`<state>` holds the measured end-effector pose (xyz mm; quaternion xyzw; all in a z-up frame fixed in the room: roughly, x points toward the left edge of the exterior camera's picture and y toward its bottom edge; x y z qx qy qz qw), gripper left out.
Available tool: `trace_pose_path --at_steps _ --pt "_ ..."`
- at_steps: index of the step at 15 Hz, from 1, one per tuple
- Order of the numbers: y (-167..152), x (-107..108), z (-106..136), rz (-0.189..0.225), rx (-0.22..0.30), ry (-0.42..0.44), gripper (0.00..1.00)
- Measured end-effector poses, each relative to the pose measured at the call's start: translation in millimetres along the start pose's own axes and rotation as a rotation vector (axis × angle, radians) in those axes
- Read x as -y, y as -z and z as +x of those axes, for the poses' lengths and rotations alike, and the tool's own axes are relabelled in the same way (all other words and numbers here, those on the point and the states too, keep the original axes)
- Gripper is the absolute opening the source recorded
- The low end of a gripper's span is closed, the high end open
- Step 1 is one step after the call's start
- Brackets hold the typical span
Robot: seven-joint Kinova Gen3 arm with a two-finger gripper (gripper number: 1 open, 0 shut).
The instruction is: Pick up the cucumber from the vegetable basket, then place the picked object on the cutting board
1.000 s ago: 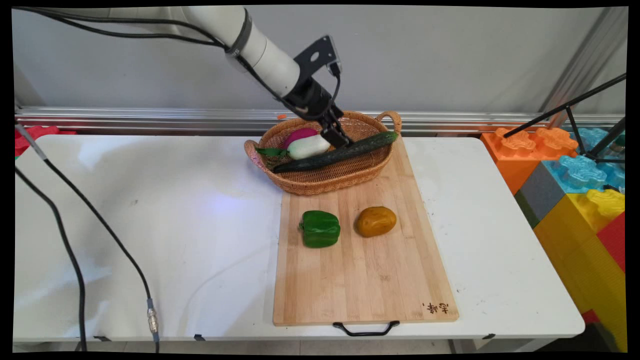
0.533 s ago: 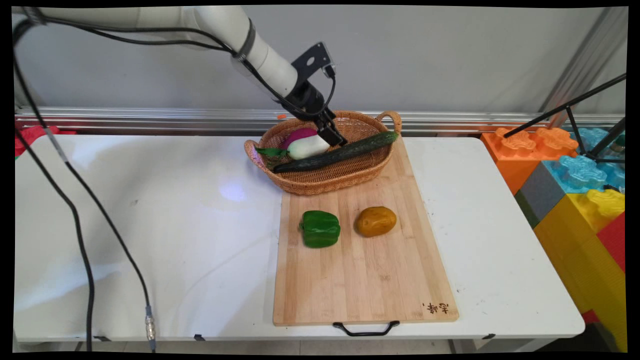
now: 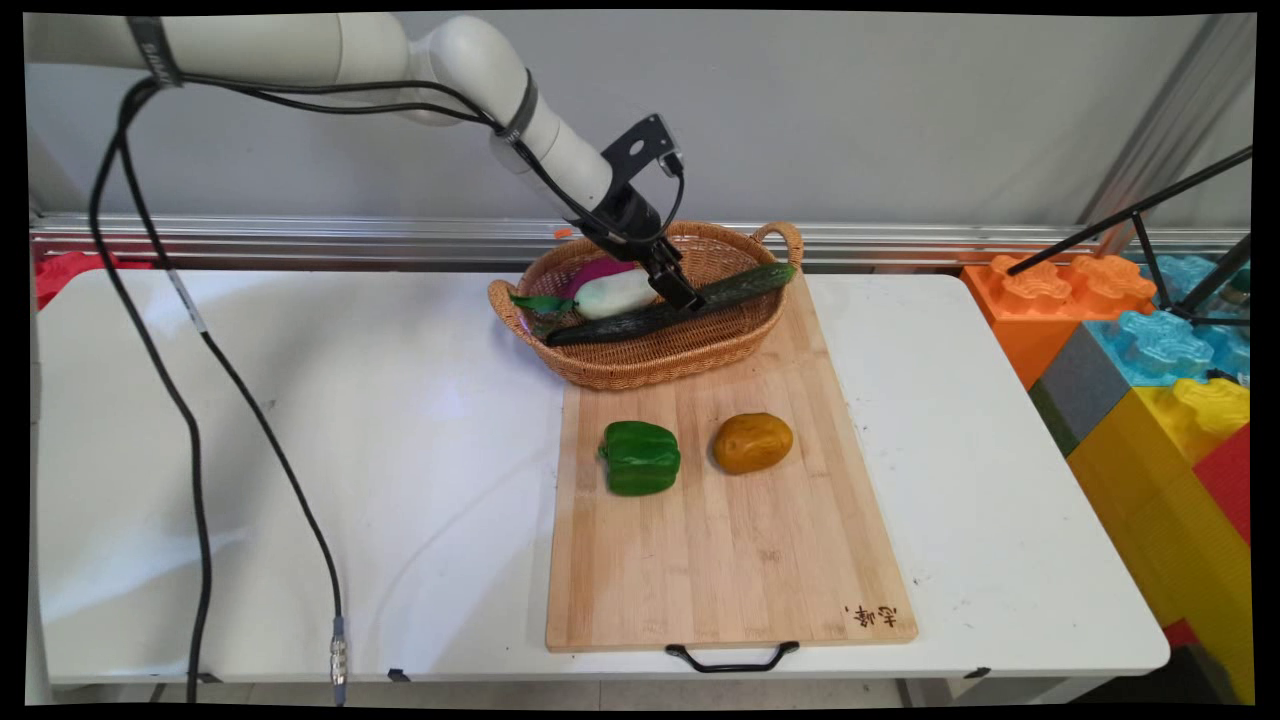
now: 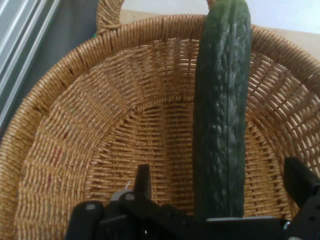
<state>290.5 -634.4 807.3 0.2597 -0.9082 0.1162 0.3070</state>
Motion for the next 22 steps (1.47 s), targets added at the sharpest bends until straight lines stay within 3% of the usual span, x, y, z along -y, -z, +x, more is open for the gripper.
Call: trace_pose_path --at_steps 8,9,18,22 --pt "-26 8 -6 -0.035 0.011 -0.009 1.0" --pt "-28 7 -5 -0.04 0.011 -0.015 0.0" --pt "-28 2 -6 -0.051 0.001 -0.067 0.0" --pt "-7 -6 6 -0.036 -0.042 -0.091 0.0"
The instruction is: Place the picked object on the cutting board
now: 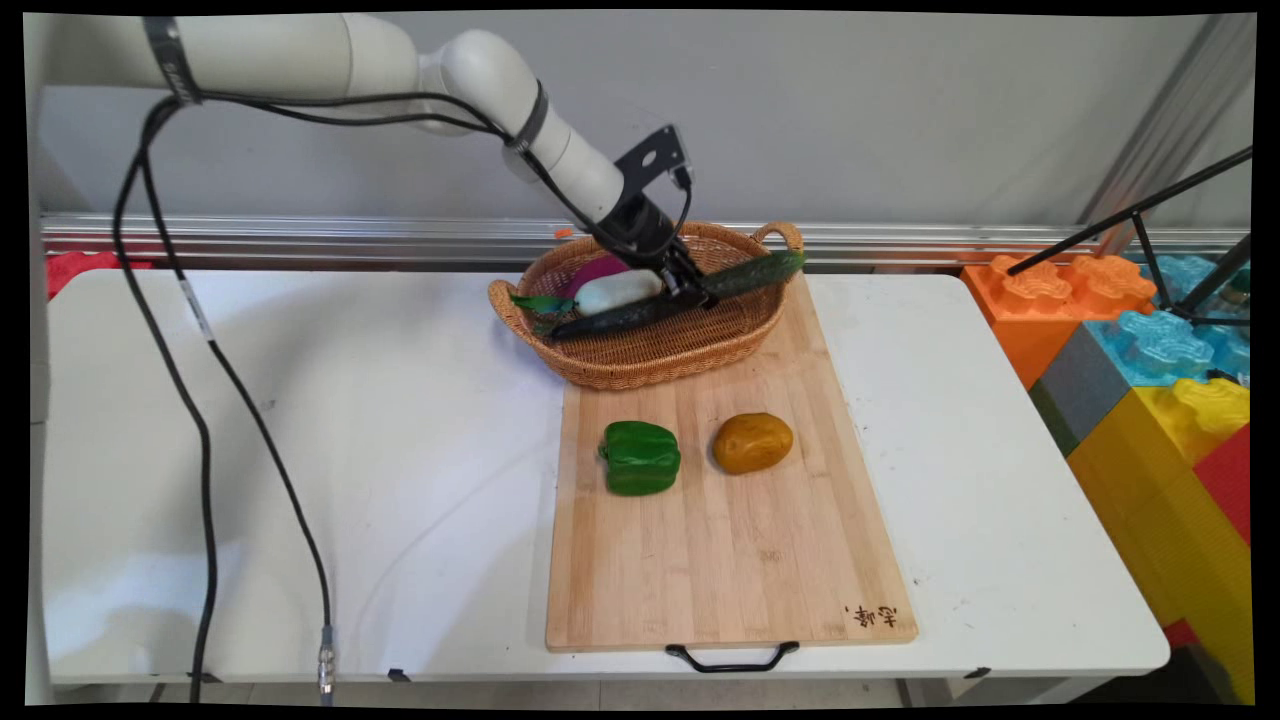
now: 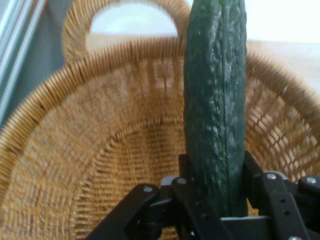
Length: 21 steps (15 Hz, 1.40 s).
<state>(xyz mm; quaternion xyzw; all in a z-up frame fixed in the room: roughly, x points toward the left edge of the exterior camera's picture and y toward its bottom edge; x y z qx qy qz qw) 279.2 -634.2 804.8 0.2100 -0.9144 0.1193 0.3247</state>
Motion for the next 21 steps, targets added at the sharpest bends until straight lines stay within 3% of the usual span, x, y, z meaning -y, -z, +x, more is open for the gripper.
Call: trace_pose_path --at_steps 4,10,16,21 --pt "35 -17 27 0.028 -0.044 -0.013 0.0" --pt "71 -60 79 0.021 -0.081 -0.045 0.0" --pt "83 -136 128 -0.029 -0.084 -0.025 0.0" --pt "82 -190 133 -0.075 -0.038 0.005 0.0"
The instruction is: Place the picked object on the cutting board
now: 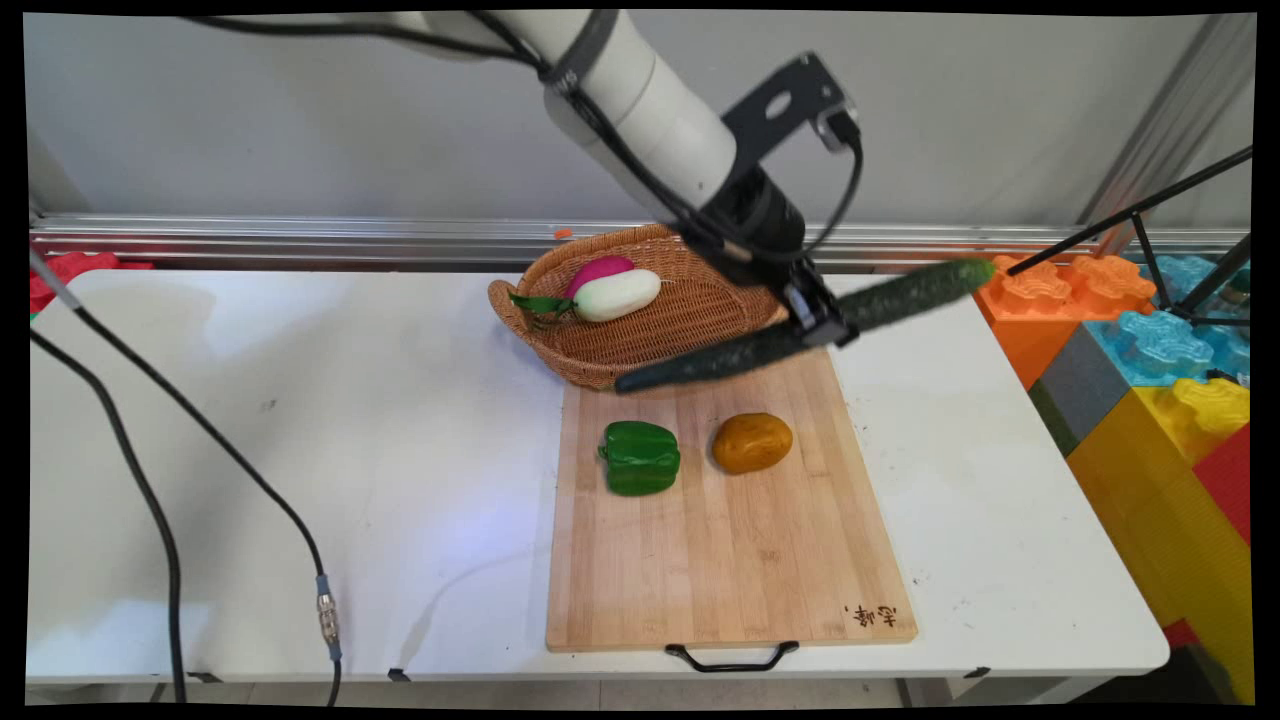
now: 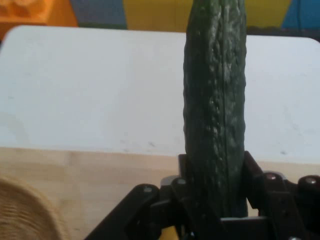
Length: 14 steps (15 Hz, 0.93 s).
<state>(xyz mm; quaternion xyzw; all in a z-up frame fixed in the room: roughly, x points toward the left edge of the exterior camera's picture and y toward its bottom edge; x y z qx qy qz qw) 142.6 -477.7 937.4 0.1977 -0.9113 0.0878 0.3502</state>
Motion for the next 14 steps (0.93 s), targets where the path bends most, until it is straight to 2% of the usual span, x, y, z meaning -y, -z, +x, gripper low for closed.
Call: trace_pose_path --at_steps 3,7,14 --pt "-13 -28 -15 -0.026 0.039 0.007 0.0" --pt "-40 -55 -49 -0.059 0.086 0.028 0.0" --pt "-86 -67 -102 -0.068 0.112 0.021 0.0"
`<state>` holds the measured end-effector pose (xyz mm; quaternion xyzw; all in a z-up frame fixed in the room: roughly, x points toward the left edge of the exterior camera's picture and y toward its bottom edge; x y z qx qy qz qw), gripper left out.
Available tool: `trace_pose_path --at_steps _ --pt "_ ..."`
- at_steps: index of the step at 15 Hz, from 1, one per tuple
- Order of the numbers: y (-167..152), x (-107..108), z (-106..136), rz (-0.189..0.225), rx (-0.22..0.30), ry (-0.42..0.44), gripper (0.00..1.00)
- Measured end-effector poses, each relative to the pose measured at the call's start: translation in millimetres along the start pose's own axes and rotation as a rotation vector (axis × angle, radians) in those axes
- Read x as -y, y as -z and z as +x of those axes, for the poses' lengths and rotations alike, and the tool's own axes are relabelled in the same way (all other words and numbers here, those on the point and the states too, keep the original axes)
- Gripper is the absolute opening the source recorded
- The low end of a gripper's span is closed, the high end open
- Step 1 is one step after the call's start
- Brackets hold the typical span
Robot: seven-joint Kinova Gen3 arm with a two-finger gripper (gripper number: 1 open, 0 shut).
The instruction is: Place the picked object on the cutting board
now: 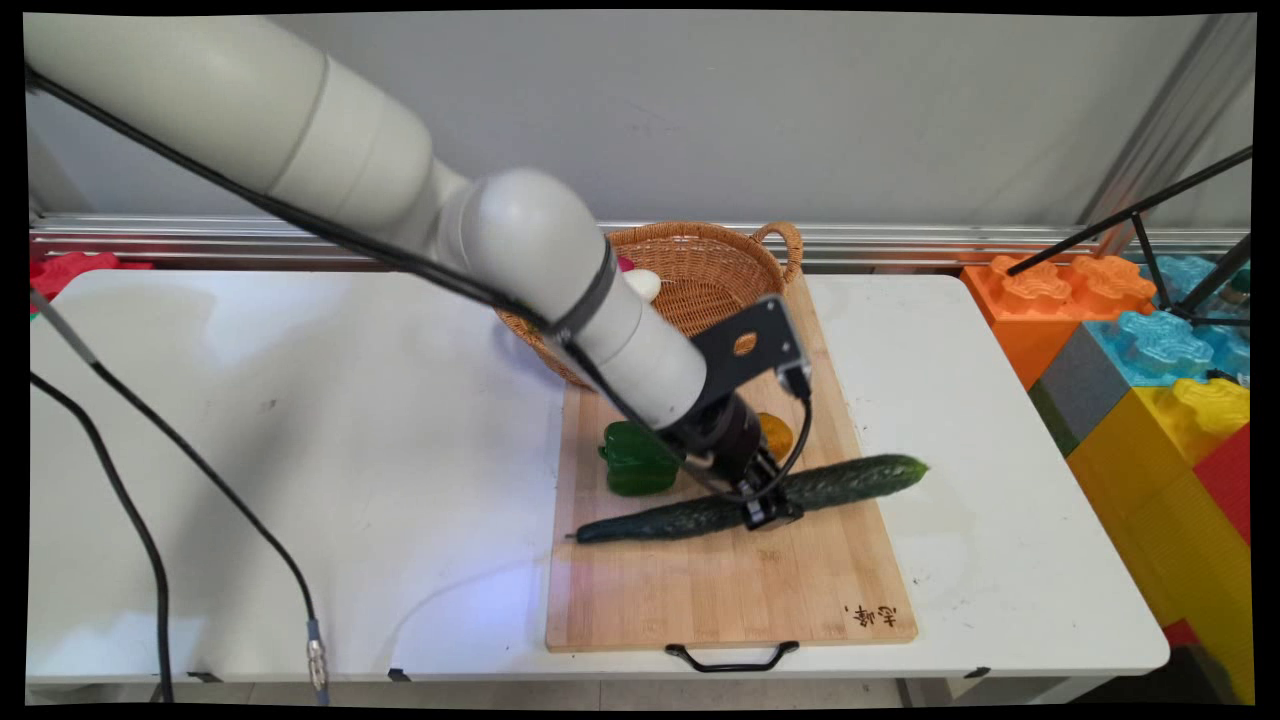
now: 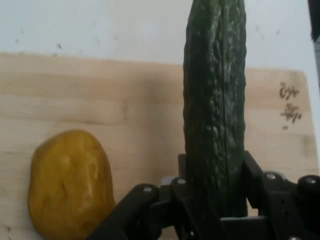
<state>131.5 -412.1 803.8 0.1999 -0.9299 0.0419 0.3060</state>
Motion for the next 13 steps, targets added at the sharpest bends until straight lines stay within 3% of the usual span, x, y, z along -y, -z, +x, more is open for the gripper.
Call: trace_pose_path --at_steps 6,7,13 --pt "-27 0 -23 -0.006 0.002 -0.023 0.0" --pt "-28 0 -23 -0.007 -0.002 -0.027 1.0" --pt "-30 2 -31 -0.017 -0.003 -0.058 1.0"
